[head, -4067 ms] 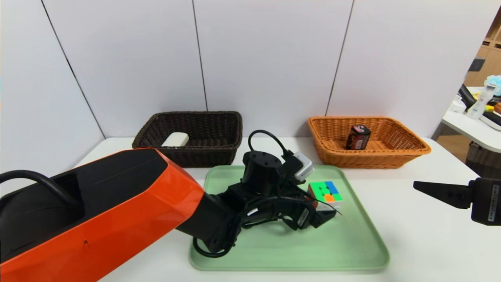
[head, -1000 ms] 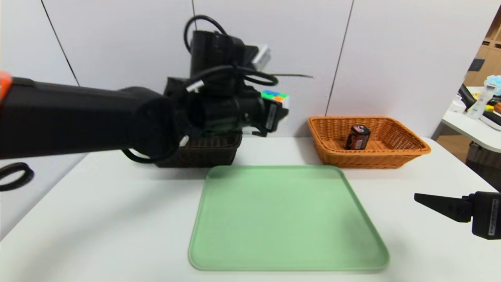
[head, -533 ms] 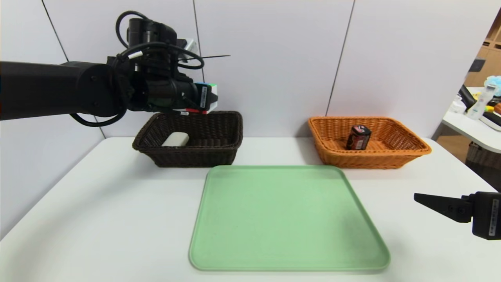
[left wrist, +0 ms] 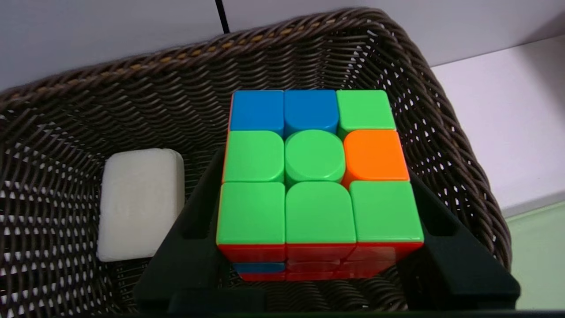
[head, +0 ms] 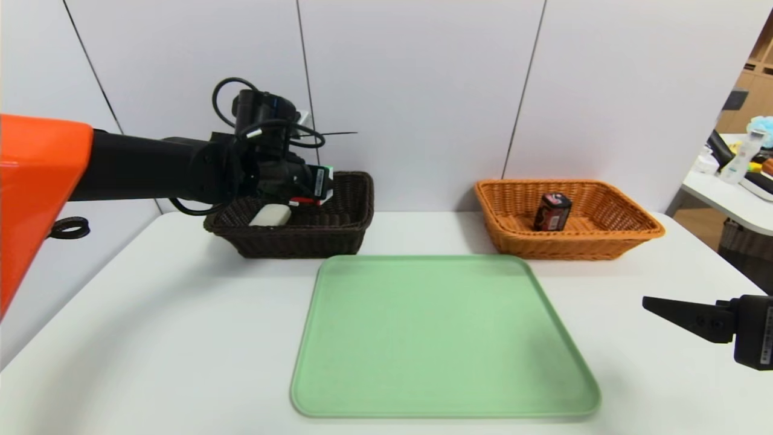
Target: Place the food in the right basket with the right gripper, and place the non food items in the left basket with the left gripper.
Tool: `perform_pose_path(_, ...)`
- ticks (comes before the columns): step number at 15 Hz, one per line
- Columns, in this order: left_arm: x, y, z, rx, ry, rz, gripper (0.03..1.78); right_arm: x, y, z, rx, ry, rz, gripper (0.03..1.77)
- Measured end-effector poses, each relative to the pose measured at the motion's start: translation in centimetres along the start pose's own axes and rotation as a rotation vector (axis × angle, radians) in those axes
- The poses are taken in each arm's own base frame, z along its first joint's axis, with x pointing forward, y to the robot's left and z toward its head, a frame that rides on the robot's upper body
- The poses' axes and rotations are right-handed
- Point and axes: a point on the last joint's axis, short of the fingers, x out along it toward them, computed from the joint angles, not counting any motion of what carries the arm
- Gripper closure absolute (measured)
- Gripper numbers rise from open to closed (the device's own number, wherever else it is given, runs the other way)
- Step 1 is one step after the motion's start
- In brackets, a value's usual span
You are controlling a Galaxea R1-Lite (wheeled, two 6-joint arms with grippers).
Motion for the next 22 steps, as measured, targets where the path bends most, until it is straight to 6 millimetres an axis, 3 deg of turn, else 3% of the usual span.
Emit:
perform_pose_path(8,3.6,0.0,-2.9,-0.009,0.086,0.017,0.81,-0.1,0.0,-0.1,0.003,-0.002,0.001,0.11)
perform_pose_path(11,3.8,-0.1,-2.8,-0.024,0.080,0.015,0.58,-0.1,0.0,-0.1,0.003,-0.001,0.001,0.10)
perform_pose_path(16,3.6,-0.1,-2.3,-0.029,0.061,0.041,0.35,-0.1,0.0,-0.1,0.003,-0.003,0.001,0.11)
perform_pose_path(19,1.0,-0.2,-0.3,-0.023,0.020,0.063,0.28,-0.2,0.0,0.2,0.003,-0.013,0.003,0.11)
perform_pose_path(22,-4.7,0.1,1.8,-0.005,0.066,0.097,0.22,-0.1,0.0,0.2,0.001,-0.009,0.003,0.11)
